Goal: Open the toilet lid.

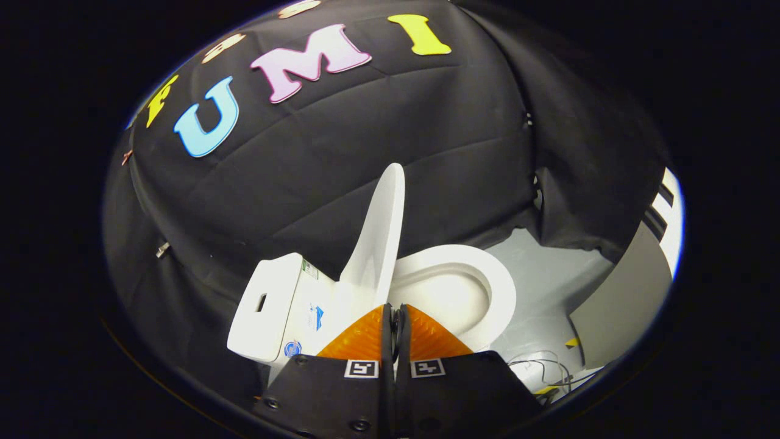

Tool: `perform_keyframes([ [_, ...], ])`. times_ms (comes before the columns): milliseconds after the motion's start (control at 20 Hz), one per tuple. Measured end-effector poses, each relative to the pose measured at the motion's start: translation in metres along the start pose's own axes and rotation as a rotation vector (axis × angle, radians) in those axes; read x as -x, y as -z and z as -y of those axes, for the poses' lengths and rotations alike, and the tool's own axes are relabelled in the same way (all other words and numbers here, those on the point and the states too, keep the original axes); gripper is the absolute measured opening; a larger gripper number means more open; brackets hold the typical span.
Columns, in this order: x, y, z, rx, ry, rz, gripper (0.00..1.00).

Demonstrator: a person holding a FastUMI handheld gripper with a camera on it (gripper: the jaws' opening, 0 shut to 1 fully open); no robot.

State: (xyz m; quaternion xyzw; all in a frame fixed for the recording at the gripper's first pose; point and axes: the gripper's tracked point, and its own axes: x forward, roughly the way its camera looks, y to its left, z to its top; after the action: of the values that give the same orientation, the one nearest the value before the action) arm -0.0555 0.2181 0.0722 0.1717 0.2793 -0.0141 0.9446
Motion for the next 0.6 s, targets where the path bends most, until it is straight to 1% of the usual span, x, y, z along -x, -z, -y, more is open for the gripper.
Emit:
perform_keyframes([
  [150, 0.006, -0.002, -0.025, 0.029, 0.018, 0.014, 0.05],
  [450, 0.020, -0.001, -0.081, 0.129, -0.004, 0.047, 0.05],
  [600, 0.023, 0.000, -0.105, 0.165, -0.001, 0.062, 0.05],
])
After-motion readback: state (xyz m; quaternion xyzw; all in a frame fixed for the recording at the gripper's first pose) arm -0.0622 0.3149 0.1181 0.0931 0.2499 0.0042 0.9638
